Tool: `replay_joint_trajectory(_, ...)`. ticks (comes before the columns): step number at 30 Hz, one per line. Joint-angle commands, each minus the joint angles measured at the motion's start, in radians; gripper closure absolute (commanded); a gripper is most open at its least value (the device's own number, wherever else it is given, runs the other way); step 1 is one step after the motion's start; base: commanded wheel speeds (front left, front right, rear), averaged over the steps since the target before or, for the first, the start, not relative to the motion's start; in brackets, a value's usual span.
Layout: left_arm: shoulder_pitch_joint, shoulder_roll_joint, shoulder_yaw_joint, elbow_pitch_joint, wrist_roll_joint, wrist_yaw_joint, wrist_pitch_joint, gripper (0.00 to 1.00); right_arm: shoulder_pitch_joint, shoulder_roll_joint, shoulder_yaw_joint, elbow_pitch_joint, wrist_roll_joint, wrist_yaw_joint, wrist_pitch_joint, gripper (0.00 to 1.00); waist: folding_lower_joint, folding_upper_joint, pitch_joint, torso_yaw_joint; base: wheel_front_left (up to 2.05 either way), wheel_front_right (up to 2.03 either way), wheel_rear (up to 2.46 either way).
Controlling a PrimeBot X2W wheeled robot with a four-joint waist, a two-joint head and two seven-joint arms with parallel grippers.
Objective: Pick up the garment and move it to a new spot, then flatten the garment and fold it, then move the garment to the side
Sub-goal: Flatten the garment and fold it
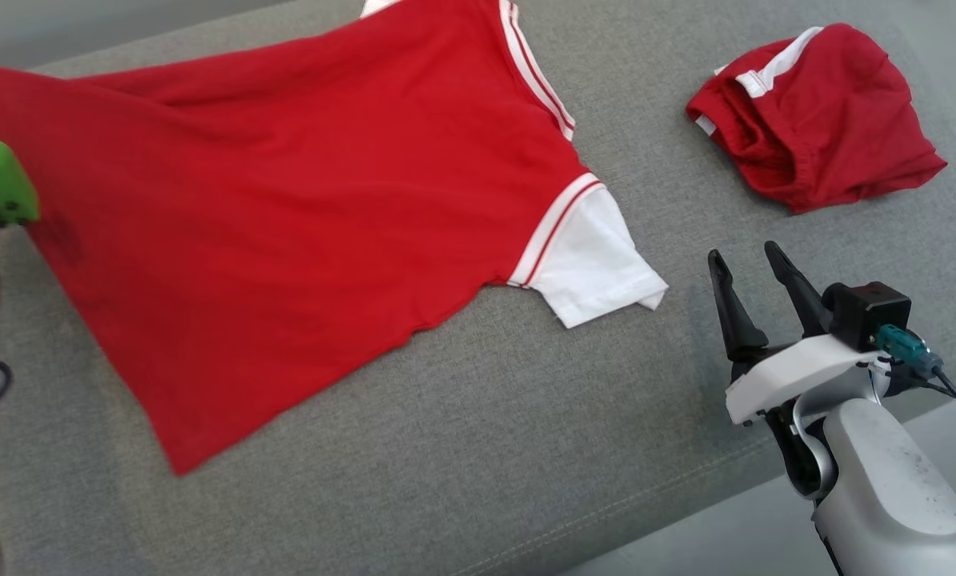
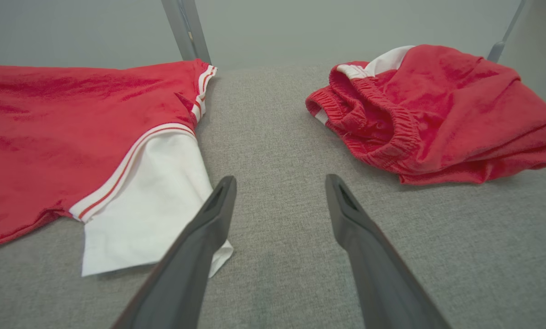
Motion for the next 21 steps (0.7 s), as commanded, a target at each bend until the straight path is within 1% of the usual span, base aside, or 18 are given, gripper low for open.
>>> replay_joint_trajectory(1, -0.038, 0.032, -0.005, 0.008, 0.017, 0.009, -0.001, 1.0, -0.015, 0.001, 0.0, -0.009, 0.002, -0.001, -0.002, 0.0, 0.0, 0.0, 0.065, -0.052, 0.0, 0.0, 0.0)
replay_joint_trajectory(3, -0.06, 0.06, -0.009, 0.021, 0.021, 0.004, -0.002, 1.0, -0.014, 0.004, 0.003, -0.014, 0.006, -0.001, -0.002, 0.0, 0.0, 0.0, 0.084, -0.068, 0.0, 0.0, 0.0)
replay_joint_trajectory(5, -0.083, 0.086, -0.002, 0.031, 0.018, 0.011, -0.003, 1.0, -0.017, 0.003, 0.005, -0.018, 0.007, -0.001, -0.002, 0.0, 0.0, 0.0, 0.101, -0.08, 0.0, 0.0, 0.0)
replay_joint_trajectory(6, -0.086, 0.092, -0.002, 0.04, 0.019, 0.016, -0.003, 0.9, -0.018, 0.005, 0.004, -0.02, 0.01, -0.001, -0.002, 0.0, 0.0, 0.0, 0.107, -0.084, 0.0, 0.0, 0.0)
replay_joint_trajectory(7, -0.088, 0.096, 0.003, 0.046, 0.014, 0.022, -0.004, 0.51, -0.019, 0.004, 0.003, -0.022, 0.009, -0.001, -0.002, 0.0, 0.0, 0.0, 0.111, -0.086, 0.0, 0.0, 0.0)
replay_joint_trajectory(8, -0.086, 0.097, 0.004, 0.055, 0.012, 0.024, -0.004, 0.0, -0.02, 0.004, 0.001, -0.024, 0.008, -0.001, -0.002, 0.0, 0.0, 0.0, 0.114, -0.087, 0.0, 0.0, 0.0)
replay_joint_trajectory(12, -0.048, 0.062, 0.011, 0.062, 0.0, 0.045, -0.005, 0.0, -0.016, 0.011, -0.015, -0.02, 0.005, -0.001, -0.003, 0.0, 0.0, 0.0, 0.105, -0.069, 0.0, 0.0, 0.0)
replay_joint_trajectory(15, -0.011, 0.028, 0.027, 0.022, -0.019, 0.051, -0.005, 0.0, -0.016, 0.011, -0.028, -0.024, 0.0, -0.001, -0.002, 0.0, 0.0, 0.0, 0.085, -0.04, 0.0, 0.0, 0.0)
replay_joint_trajectory(16, 0.01, 0.01, 0.017, 0.014, -0.011, 0.042, -0.005, 0.0, -0.016, 0.009, -0.031, -0.023, -0.002, -0.001, -0.002, 0.0, 0.0, 0.0, 0.077, -0.027, 0.0, 0.0, 0.0)
replay_joint_trajectory(17, 0.01, 0.01, 0.017, 0.014, -0.011, 0.042, -0.005, 0.0, -0.016, 0.009, -0.031, -0.023, -0.002, -0.001, -0.002, 0.0, 0.0, 0.0, 0.077, -0.027, 0.0, 0.0, 0.0)
replay_joint_trajectory(21, 0.072, -0.054, 0.003, -0.04, -0.007, 0.023, -0.005, 0.0, -0.009, 0.011, -0.032, -0.01, -0.01, -0.001, -0.002, 0.0, 0.0, 0.0, 0.038, 0.018, 0.0, 0.0, 0.0)
